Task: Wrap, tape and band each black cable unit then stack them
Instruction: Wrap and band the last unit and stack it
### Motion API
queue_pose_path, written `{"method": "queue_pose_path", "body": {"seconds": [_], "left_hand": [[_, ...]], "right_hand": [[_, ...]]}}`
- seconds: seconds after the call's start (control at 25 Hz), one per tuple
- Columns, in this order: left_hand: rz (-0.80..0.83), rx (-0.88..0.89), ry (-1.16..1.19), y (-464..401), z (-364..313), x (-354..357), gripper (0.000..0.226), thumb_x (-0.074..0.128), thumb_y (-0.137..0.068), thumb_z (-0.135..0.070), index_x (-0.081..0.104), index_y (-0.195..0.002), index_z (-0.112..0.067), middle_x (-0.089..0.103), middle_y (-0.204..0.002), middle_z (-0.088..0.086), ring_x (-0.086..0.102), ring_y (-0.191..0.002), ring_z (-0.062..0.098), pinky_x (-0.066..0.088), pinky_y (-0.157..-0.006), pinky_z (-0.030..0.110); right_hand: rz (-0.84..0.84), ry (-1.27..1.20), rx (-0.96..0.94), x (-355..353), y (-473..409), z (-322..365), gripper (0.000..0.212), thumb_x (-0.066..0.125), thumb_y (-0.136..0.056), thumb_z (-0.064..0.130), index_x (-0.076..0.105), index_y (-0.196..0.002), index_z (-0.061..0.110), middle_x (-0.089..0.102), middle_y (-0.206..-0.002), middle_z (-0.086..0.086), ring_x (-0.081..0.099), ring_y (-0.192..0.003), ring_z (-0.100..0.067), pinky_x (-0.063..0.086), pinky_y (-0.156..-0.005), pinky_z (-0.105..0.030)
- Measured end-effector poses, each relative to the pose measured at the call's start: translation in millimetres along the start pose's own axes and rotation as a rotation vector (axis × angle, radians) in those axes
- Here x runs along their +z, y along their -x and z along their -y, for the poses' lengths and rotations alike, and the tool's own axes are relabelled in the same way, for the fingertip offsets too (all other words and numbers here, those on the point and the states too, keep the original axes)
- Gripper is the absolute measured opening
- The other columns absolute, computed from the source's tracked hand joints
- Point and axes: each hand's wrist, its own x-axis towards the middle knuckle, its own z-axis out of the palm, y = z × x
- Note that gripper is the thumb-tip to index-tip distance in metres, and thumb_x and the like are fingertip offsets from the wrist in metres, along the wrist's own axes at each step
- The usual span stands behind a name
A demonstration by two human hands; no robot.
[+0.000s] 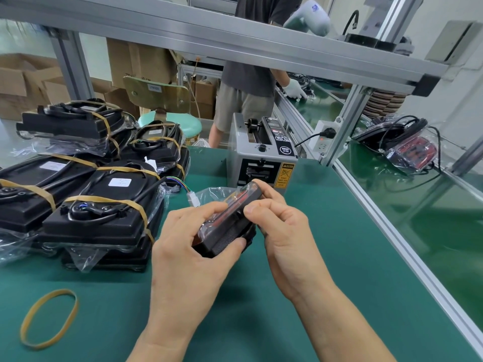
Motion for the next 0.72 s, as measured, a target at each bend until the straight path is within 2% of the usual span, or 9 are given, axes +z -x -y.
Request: {"method": "queue_pose_path", "body": {"seconds": [0.08,0.2,0.32,0.44,0.56,0.64,0.72], "left_hand": [[-0.001,0.002,-0.005,0.0,0.8,0.1,0.052,0.079,-0.055,-0.026,0.062,-0.097,-0.051,0.06,-0.103,-0.023,0.059,-0.099,0.001,0.038,-0.081,0.002],[0.003,-0.004,-0.005,0.9,3.3,0.6,0.057,0.089,-0.055,-0.016,0.064,-0.099,-0.044,0.061,-0.099,-0.02,0.06,-0.097,0.001,0.038,-0.08,0.002],[0.006,0.0,-0.013,1.4,3.8,0.7,0.059,0.087,-0.055,-0.008,0.065,-0.1,-0.04,0.062,-0.1,-0.015,0.059,-0.097,-0.001,0.038,-0.08,0.002],[0.012,0.008,-0.018,1.2,3.0,0.7,0.06,0.088,-0.055,-0.007,0.065,-0.101,-0.038,0.062,-0.1,-0.013,0.058,-0.098,0.0,0.039,-0.081,0.003],[0.012,0.009,-0.017,0.7,1.7,0.8,0.059,0.088,-0.055,-0.01,0.065,-0.1,-0.04,0.062,-0.099,-0.014,0.059,-0.097,0.003,0.04,-0.081,0.004],[0.012,0.003,-0.006,0.8,1.2,0.6,0.058,0.088,-0.054,-0.013,0.065,-0.099,-0.042,0.062,-0.098,-0.015,0.06,-0.097,0.004,0.04,-0.081,0.005],[0.015,0.0,0.003,1.3,1.6,0.2,0.057,0.088,-0.054,-0.014,0.065,-0.099,-0.042,0.062,-0.098,-0.016,0.061,-0.098,0.005,0.041,-0.081,0.006]], "right_hand": [[0.012,0.0,0.003,-1.2,0.0,0.2,0.012,0.065,-0.066,0.017,0.073,-0.068,0.008,0.055,-0.133,0.006,0.051,-0.111,0.016,0.038,-0.086,-0.014],[0.001,0.044,-0.009,-0.5,0.8,0.4,0.015,0.066,-0.066,0.018,0.073,-0.07,0.005,0.053,-0.134,0.008,0.05,-0.108,0.02,0.04,-0.074,0.0],[-0.021,0.078,-0.022,1.8,2.1,1.1,0.012,0.066,-0.066,0.018,0.073,-0.067,0.008,0.053,-0.133,0.01,0.05,-0.106,0.021,0.038,-0.073,0.003],[-0.027,0.115,-0.036,2.9,3.1,1.3,0.009,0.07,-0.072,0.013,0.072,-0.063,0.014,0.052,-0.133,0.01,0.049,-0.11,0.019,0.038,-0.082,-0.002],[-0.056,0.166,-0.05,2.6,3.7,-1.7,0.025,0.069,-0.08,0.003,0.071,-0.06,0.017,0.052,-0.134,0.013,0.048,-0.112,0.019,0.037,-0.095,-0.016],[-0.09,0.197,-0.069,5.7,5.5,-3.6,0.02,0.07,-0.076,0.011,0.07,-0.058,0.019,0.052,-0.134,0.015,0.046,-0.113,0.02,0.037,-0.102,-0.023],[-0.132,0.221,-0.093,9.5,7.4,-4.4,0.013,0.065,-0.07,0.02,0.069,-0.058,0.017,0.052,-0.134,0.014,0.045,-0.113,0.022,0.037,-0.099,-0.02]]}}
